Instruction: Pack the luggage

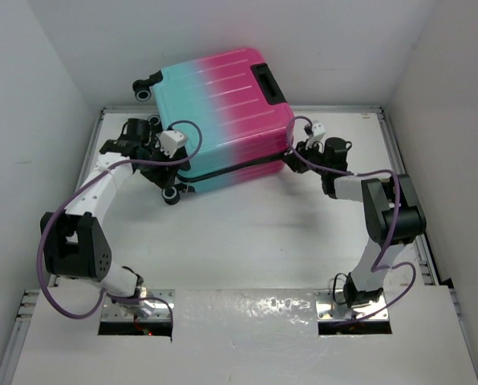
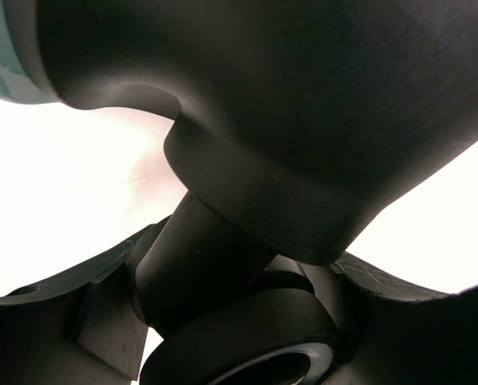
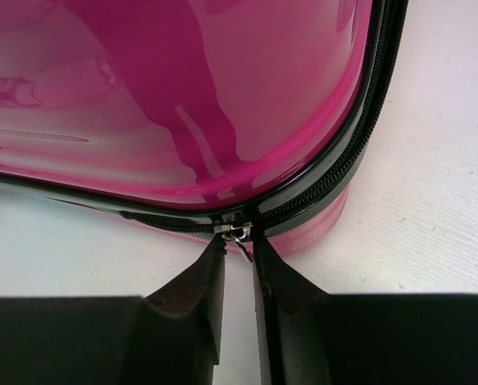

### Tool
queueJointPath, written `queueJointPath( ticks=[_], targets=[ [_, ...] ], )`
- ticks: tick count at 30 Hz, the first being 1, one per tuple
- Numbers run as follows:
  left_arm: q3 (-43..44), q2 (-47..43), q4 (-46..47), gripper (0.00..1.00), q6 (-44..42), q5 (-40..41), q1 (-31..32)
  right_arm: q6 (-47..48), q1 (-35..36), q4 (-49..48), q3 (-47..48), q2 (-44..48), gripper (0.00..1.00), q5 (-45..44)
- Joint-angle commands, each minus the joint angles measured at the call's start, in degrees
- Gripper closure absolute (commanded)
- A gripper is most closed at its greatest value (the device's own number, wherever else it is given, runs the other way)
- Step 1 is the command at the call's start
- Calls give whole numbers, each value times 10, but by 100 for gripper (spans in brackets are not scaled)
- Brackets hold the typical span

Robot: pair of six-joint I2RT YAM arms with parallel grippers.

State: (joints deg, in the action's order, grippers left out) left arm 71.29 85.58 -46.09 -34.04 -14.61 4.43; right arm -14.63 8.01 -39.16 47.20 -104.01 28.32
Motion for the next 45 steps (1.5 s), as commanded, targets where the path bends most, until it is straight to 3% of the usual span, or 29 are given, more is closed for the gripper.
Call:
queueJointPath(
  ticks=[1, 4, 6, 13, 19, 21, 25, 32, 38, 45],
  targets=[
    [42, -1, 66, 100, -8, 13, -4, -5, 7, -58, 6, -12, 82, 3],
    [44, 1, 65, 100, -9, 14, -4, -3, 8, -64, 6, -21, 81, 9],
    [44, 2, 66, 100, -9, 15, -5, 0, 8, -72, 6, -25, 73, 11],
    [47, 4, 64, 100, -12, 20, -6, 5, 10, -79, -2, -44, 68, 10],
    [50, 6, 64, 100, -14, 21, -5, 14, 10, -92, -22, -35, 82, 7],
    [54, 6, 63, 100, -15, 22, -5, 25, 11, -101, -47, -19, 77, -10],
    [61, 13, 60, 100, -14, 21, -5, 28, 10, -127, -63, -13, 53, -15],
    [70, 22, 55, 100, -14, 20, -5, 25, 7, -158, -52, -24, 44, -28],
    [72, 25, 56, 100, -16, 27, -5, 42, 5, -126, -2, -44, 48, -29],
    [69, 20, 56, 100, -18, 34, -5, 30, 6, -116, 31, -61, 64, -5]
  ],
)
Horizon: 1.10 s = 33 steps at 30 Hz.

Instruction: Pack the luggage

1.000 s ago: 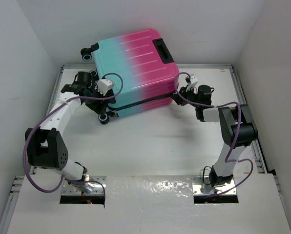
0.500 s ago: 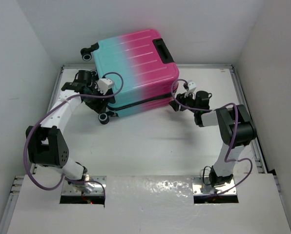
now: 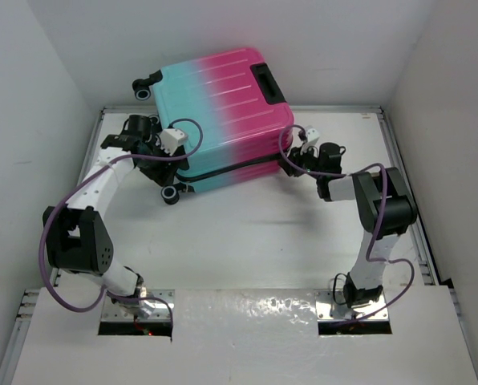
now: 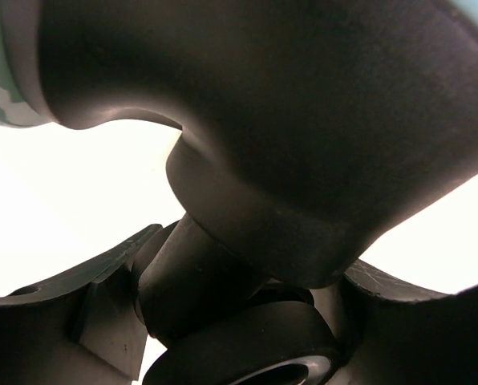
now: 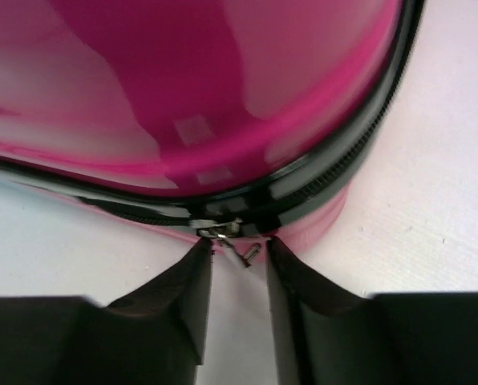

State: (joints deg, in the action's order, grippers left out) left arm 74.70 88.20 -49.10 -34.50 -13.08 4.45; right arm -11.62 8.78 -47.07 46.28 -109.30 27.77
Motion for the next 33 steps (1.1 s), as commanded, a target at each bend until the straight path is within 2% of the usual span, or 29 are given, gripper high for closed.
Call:
queueJointPath(
  ticks=[1, 2, 3, 6, 7, 16, 17, 18, 20, 22, 23, 26, 30, 33],
  targets=[
    [35, -7, 86, 100, -14, 18, -5, -7, -2, -39, 41, -9, 69, 3],
    [37, -7, 86, 100, -14, 18, -5, -9, -2, -41, 41, -12, 73, 4],
    [38, -8, 87, 100, -13, 19, -5, -12, -3, -50, 38, -11, 82, 4],
    [37, -8, 85, 100, -14, 22, -6, -17, -3, -82, 21, 0, 98, -8],
    [35, -9, 84, 100, -15, 22, -6, -17, -3, -86, 14, 5, 100, -10],
    [27, -13, 88, 100, -18, 22, -9, 20, -3, -60, 4, 47, 100, -17],
    [27, -14, 89, 100, -18, 22, -9, 24, -3, -58, 2, 47, 62, -20],
    [27, -14, 88, 100, -18, 21, -9, 26, -7, -46, 4, 46, 48, -19],
    [27, -15, 88, 100, -20, 20, -9, 24, -18, -19, 24, 33, 39, 2],
    [26, -16, 86, 100, -21, 22, -9, 14, -27, -23, 30, 24, 38, 21],
    [26, -18, 86, 100, -23, 24, -9, 11, -32, -27, 34, 21, 39, 41],
    [25, -18, 87, 100, -28, 26, -10, 21, -33, -1, 57, 6, 49, 61],
    [28, -14, 87, 100, -29, 27, -11, 7, -33, -14, 67, -12, 71, 76],
    [32, -10, 87, 100, -29, 28, -11, -2, -32, -29, 64, -14, 80, 79]
  ],
)
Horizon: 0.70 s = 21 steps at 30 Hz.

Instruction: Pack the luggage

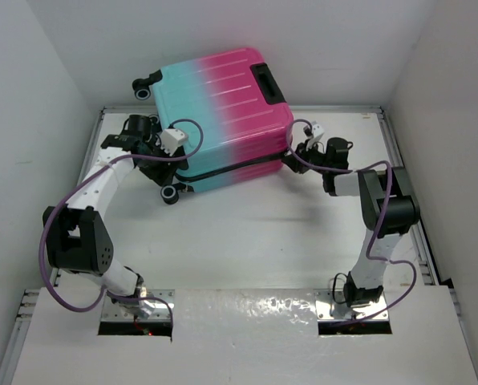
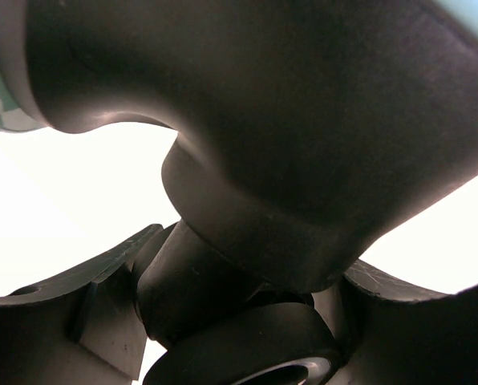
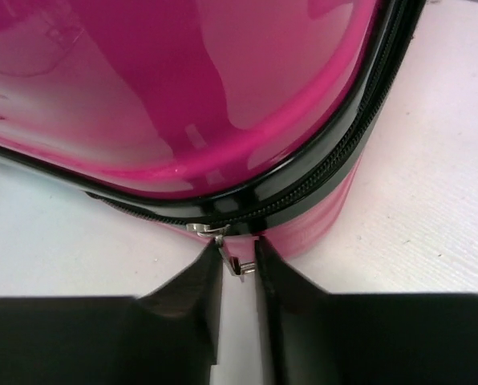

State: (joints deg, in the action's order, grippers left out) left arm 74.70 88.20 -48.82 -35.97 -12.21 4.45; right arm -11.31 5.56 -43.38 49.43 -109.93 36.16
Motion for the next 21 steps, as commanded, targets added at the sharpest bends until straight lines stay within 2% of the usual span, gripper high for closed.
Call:
queueJointPath(
  ticks=[1, 5, 9, 13, 16, 21],
  targets=[
    [33, -8, 83, 100, -15, 20, -11, -5, 0, -66, 31, -6, 89, -3],
    [41, -7, 83, 100, -13, 22, -11, -1, 0, -68, 22, -1, 99, -10],
    [43, -7, 81, 100, -14, 25, -11, -6, 0, -75, 17, 4, 100, -35],
    [41, -11, 82, 100, -26, 51, -13, 12, -12, 29, 27, 23, 100, -184],
    [35, -17, 80, 100, -49, 75, -15, 5, -28, 84, 59, 19, 100, -234],
    [15, -40, 94, 100, -96, 119, -20, 47, -29, 155, 109, 29, 100, -318]
  ],
)
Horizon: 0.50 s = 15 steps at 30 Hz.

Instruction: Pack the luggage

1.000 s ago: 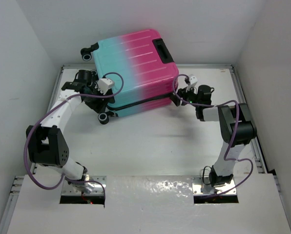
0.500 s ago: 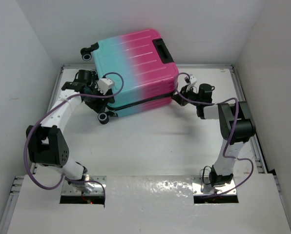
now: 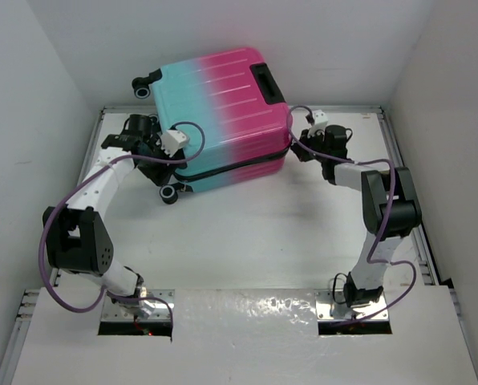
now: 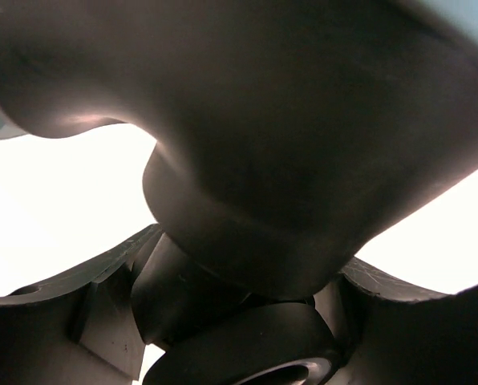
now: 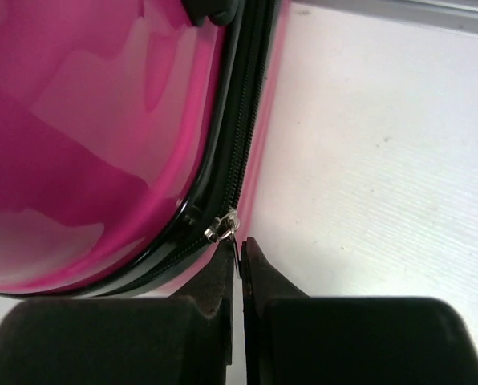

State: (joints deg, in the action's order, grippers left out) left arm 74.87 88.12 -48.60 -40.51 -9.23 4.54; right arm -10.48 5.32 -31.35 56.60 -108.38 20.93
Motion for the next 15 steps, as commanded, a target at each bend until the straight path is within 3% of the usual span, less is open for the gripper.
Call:
queueJointPath(
  ticks=[1, 4, 6, 11, 15],
  targets=[
    [12, -42, 91, 100, -58, 90, -23, 55, -26, 49, 50, 12, 100, -184],
    [12, -47, 89, 100, -73, 81, -31, 70, -27, 24, 86, -17, 100, -124],
    [12, -49, 92, 100, -80, 78, -33, 63, -22, -4, 103, -46, 100, -38],
    [9, -61, 97, 100, -105, 48, -89, 13, -29, -76, 134, -75, 100, -48],
    [-35, -92, 119, 100, -148, 32, -106, -29, -21, -92, 232, -146, 100, -5]
  ],
)
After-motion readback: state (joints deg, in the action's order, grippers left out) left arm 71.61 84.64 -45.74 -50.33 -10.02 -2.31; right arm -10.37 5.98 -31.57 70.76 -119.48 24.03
